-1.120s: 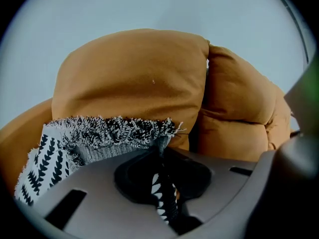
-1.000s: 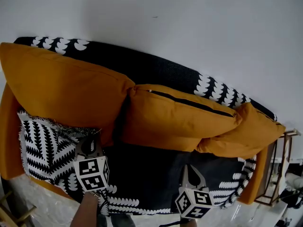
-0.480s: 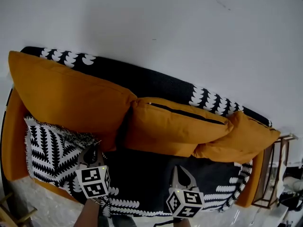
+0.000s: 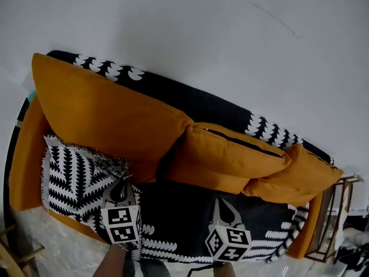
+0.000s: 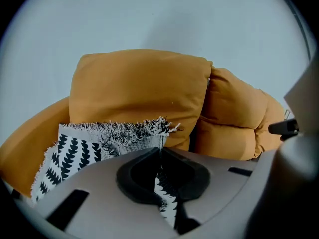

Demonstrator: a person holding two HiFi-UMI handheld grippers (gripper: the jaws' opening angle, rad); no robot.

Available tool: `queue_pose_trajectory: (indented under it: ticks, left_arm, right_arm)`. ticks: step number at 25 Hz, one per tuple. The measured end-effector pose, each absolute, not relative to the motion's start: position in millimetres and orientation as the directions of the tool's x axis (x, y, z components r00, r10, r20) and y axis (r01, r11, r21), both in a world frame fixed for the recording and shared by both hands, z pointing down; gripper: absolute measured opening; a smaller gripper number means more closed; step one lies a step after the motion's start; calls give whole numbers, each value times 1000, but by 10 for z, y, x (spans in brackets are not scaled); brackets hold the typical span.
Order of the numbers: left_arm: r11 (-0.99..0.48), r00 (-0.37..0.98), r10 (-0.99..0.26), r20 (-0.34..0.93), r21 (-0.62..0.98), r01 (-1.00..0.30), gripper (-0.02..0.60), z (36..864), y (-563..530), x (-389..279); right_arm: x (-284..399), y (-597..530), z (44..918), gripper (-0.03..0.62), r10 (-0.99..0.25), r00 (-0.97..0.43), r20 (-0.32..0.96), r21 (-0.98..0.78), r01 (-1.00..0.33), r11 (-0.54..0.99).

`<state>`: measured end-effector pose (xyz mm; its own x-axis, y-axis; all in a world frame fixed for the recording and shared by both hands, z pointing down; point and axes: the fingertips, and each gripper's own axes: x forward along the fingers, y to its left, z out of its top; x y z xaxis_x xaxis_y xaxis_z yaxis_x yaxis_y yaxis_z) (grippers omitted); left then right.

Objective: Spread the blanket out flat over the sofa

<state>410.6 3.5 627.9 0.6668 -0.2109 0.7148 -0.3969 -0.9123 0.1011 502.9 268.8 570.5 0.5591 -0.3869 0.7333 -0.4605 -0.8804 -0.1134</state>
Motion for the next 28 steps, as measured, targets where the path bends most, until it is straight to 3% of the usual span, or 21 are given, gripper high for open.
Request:
queue_pose_trajectory:
  ticks: [28]
  left_arm:
    - [-849,671,-333,662,99,-520,20,5600,-555,2737]
  right_arm:
    - [4033,1702,5143,5,-529,503,684,-173,-592,-787]
